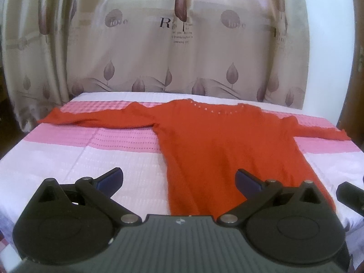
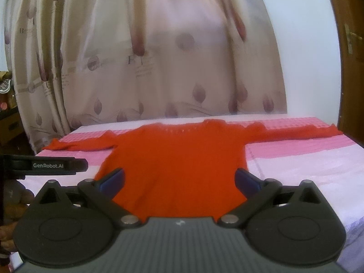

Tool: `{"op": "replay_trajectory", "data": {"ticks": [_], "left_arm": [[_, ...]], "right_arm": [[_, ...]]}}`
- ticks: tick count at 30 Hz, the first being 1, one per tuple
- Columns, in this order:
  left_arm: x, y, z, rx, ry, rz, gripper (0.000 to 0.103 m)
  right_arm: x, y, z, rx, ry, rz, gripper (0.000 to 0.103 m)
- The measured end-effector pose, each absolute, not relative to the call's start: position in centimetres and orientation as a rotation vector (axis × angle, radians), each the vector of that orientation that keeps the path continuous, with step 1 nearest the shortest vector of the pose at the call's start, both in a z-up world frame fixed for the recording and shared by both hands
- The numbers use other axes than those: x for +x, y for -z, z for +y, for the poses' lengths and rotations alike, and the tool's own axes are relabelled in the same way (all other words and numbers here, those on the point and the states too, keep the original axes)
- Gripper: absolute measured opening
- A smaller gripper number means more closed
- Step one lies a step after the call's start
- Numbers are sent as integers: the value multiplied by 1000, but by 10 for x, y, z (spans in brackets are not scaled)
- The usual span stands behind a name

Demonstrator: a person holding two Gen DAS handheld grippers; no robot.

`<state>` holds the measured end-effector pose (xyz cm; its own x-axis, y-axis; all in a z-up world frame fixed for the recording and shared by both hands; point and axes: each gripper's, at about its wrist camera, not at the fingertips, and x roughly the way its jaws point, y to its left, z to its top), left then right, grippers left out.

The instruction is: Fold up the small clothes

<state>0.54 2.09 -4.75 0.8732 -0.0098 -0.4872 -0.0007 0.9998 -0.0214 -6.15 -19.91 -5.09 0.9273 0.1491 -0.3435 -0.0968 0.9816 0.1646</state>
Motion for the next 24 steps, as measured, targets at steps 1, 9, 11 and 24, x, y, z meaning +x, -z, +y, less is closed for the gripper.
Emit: {"op": "replay_trajectory", "data": {"ticks": [1, 9, 11, 24], "left_arm": [[4, 48, 21, -22, 4, 511, 103], [3, 45, 24, -23, 5, 529, 103], [1, 44, 24, -22, 4, 525, 103], [2, 38, 24, -21, 1, 524, 103]], "right_arm": [[-62, 51, -199, 146, -128, 364, 103], [-67, 50, -196, 149, -142, 365, 103], [-68, 48, -197, 149, -139, 364, 103], [-70, 44, -194, 141, -154, 367, 103]]}}
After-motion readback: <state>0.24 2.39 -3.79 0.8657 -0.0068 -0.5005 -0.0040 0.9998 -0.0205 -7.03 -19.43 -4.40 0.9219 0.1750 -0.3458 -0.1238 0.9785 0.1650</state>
